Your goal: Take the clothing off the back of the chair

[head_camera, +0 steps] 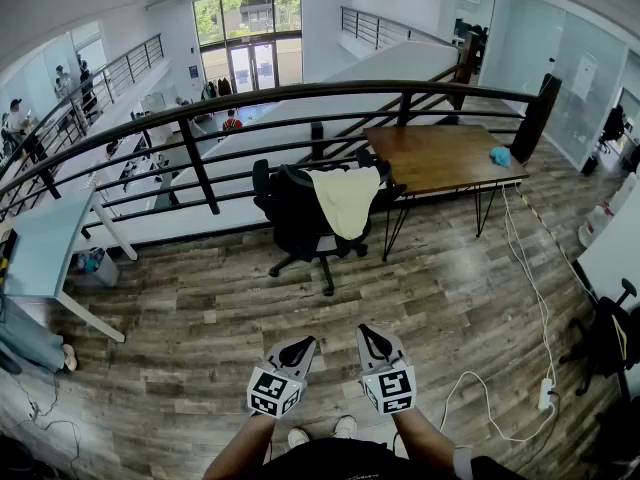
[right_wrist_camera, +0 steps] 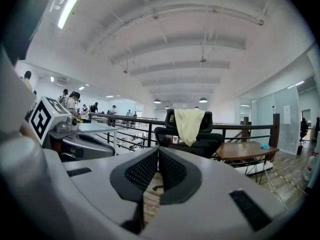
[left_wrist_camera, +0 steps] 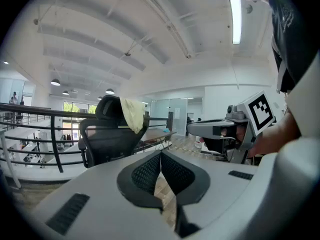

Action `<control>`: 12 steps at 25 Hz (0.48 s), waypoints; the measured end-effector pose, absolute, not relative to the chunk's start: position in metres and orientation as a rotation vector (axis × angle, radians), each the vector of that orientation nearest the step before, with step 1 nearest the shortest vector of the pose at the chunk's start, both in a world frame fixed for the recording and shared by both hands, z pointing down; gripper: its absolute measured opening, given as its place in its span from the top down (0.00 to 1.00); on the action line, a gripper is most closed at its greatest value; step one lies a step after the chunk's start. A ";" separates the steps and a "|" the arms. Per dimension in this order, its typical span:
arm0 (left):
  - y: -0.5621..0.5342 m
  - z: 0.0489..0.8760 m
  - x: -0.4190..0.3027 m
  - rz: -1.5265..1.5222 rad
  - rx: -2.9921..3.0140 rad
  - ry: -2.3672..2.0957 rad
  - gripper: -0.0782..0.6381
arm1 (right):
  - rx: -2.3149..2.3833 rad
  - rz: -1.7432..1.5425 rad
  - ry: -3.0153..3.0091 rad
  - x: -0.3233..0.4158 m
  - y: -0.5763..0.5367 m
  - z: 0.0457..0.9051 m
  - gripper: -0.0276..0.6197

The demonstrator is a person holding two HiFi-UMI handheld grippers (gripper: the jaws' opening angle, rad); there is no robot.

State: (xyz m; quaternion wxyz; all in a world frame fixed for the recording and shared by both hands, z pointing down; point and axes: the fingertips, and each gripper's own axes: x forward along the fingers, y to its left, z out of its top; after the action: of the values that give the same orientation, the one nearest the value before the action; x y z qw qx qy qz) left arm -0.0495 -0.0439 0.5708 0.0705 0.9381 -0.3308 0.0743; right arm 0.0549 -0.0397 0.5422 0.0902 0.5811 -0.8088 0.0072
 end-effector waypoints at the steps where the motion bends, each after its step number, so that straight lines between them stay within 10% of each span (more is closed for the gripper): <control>1: -0.043 0.569 -0.050 0.213 2.817 -0.999 0.87 | 1.729 0.018 -2.404 0.055 -0.038 0.541 0.93; 12: -0.044 0.562 -0.056 0.188 2.809 -1.019 0.87 | 1.822 0.042 -2.408 0.061 -0.031 0.536 0.93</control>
State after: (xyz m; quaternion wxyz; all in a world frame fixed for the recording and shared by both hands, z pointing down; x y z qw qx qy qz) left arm -0.0562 -0.0436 0.5616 0.0736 0.9356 -0.3396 0.0626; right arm 0.0610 -0.0314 0.5358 0.0608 0.6023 -0.7958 0.0139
